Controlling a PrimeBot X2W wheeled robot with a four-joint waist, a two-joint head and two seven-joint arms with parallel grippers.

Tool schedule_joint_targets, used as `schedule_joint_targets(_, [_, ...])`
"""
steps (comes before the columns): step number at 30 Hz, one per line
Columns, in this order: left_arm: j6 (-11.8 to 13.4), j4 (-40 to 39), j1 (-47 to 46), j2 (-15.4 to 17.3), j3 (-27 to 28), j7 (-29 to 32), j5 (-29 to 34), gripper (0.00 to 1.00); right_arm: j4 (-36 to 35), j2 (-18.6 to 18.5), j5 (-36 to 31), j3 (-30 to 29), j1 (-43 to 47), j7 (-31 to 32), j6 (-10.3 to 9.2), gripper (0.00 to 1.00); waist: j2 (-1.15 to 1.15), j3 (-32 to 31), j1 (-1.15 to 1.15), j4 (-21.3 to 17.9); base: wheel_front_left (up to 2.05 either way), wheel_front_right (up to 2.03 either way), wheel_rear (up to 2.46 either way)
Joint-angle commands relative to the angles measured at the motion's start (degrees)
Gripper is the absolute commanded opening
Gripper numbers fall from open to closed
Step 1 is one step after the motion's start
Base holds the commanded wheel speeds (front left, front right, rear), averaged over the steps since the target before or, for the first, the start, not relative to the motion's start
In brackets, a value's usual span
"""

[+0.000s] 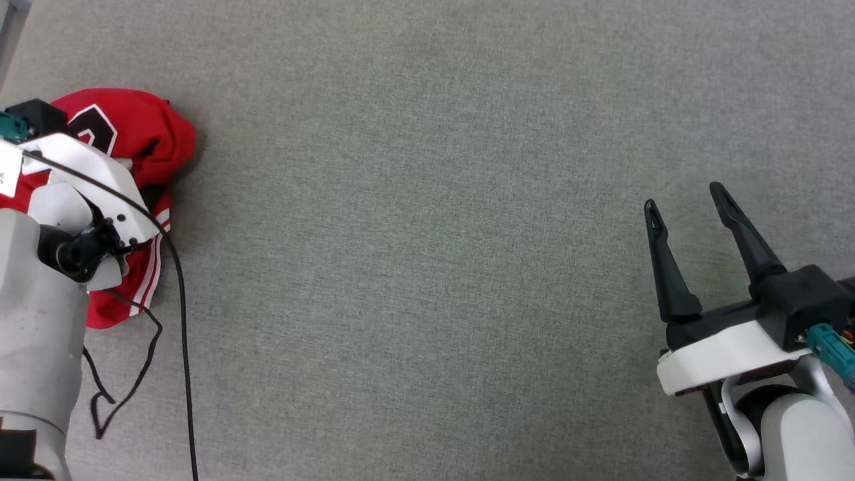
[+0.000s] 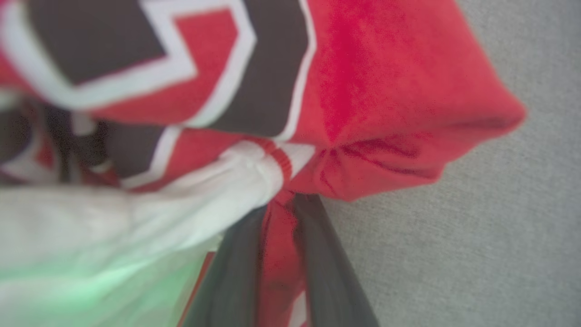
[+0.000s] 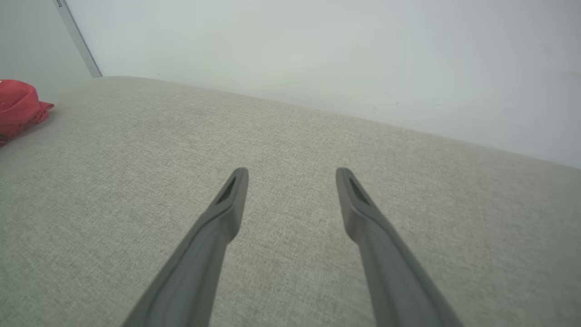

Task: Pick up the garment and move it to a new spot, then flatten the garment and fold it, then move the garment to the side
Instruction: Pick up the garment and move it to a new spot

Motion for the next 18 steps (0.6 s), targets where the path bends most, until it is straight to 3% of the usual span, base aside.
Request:
schedule_joint_targets(1, [0.89, 2.42, 0.73, 0.27, -0.40, -7.09, 1.83, 0.00, 1.01, 0.01, 1.19, -0.08, -0.62, -0.89, -0.02, 1.00, 0.00, -2.21, 0.00, 0.30, 0.00, 0.00, 0.00])
schedule_joint_targets(18, [3.30, -1.93, 2.90, 0.25, -3.13, -42.96, 10.06, 0.00, 6.19, 0.02, 5.33, -2.23, 5.02, -4.49, -0.02, 1.00, 0.00, -17.29, 0.00, 1.53, 0.00, 0.00, 0.00])
